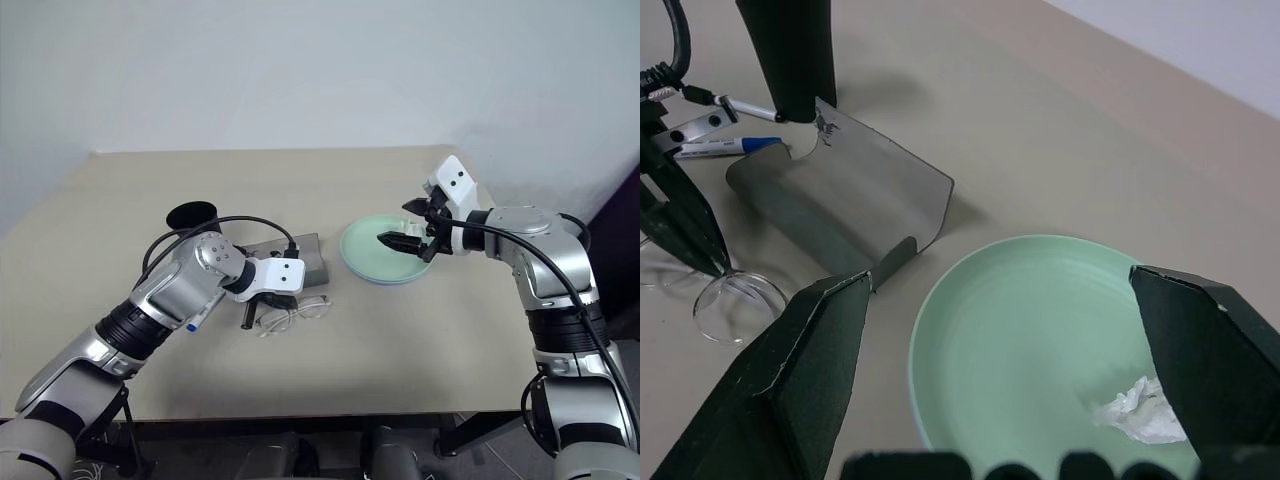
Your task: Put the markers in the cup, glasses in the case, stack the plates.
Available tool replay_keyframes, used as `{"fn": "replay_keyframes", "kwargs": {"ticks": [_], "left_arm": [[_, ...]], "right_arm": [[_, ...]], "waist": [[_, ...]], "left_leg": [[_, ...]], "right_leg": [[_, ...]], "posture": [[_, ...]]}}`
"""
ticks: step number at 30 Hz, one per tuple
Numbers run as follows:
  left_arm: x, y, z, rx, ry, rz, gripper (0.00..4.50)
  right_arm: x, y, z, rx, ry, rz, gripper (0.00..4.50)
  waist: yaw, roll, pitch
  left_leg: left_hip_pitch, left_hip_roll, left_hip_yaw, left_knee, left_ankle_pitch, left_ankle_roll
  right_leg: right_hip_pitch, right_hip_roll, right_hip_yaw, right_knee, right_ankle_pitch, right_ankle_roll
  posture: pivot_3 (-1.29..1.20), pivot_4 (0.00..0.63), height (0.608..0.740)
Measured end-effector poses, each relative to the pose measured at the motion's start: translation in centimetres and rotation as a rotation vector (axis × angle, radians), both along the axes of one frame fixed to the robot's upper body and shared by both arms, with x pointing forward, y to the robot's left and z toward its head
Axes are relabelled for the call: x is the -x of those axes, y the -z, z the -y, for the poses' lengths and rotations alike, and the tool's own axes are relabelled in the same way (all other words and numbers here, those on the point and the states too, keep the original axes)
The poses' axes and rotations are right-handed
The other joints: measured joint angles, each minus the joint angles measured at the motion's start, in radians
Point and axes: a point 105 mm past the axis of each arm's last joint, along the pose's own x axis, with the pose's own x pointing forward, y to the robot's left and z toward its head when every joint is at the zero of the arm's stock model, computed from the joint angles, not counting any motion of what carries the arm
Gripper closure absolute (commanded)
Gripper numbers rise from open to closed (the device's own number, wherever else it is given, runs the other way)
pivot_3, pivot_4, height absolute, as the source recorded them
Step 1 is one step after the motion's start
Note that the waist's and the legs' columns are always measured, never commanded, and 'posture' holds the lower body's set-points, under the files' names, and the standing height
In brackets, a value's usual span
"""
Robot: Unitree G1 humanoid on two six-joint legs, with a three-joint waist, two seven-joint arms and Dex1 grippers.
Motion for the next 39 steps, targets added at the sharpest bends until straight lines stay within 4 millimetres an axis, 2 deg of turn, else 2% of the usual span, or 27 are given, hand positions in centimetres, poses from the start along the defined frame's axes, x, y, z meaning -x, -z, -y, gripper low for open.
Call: {"fn": "replay_keyframes", "kwargs": {"ticks": [11,15,20,23,31,39], "left_arm": [[-0.2,-0.3,0.1,0.012,0.028,-0.008,4.49],[-0.2,-0.9,0.3,0.030,0.031,-0.029,3.70],[-1.4,-2.5,0.5,0.061,-0.030,-0.010,2.00],[-1.5,-2.3,0.5,0.063,-0.060,-0.028,1.01],[-0.9,-1.9,0.6,0.049,-0.097,-0.071,1.01],[0.3,-0.4,0.8,0.011,-0.101,-0.113,1.01]], "right_arm": [[0.0,0.1,-0.2,-0.004,-0.004,0.000,0.00],[-0.1,0.1,-0.2,-0.006,0.000,0.002,0.00],[0.0,0.2,-0.3,-0.006,-0.001,0.000,0.00],[0.0,0.2,-0.3,-0.006,-0.001,0.001,0.00],[0.0,0.2,-0.3,-0.006,-0.002,0.000,0.00],[-0.1,0.2,-0.3,-0.007,0.003,0.002,0.00]], "waist": [[0.000,0.000,0.000],[0.000,0.000,0.000],[0.000,0.000,0.000],[0.000,0.000,0.000],[0.000,0.000,0.000],[0.000,0.000,0.000]], "left_leg": [[-0.001,0.000,0.000,0.001,0.000,0.000],[-0.001,0.000,-0.001,0.001,0.000,0.001],[-0.001,0.000,-0.001,0.002,0.000,0.001],[-0.001,0.000,-0.001,0.002,0.000,0.001],[-0.001,0.000,-0.001,0.002,0.000,0.001],[-0.001,0.000,-0.001,0.003,0.000,0.001]], "right_leg": [[0.000,0.000,0.000,0.000,0.000,0.000],[0.000,0.000,0.000,0.000,0.000,0.000],[0.001,0.000,0.000,0.000,0.000,0.000],[0.000,0.000,0.000,0.001,0.000,0.000],[0.000,0.000,0.000,0.001,0.000,0.000],[0.001,0.000,0.000,0.001,0.000,0.000]], "posture": [[0.00,0.000,0.732],[0.00,0.000,0.732],[0.00,0.000,0.732],[0.00,0.000,0.732],[0.00,0.000,0.732],[0.00,0.000,0.732]]}}
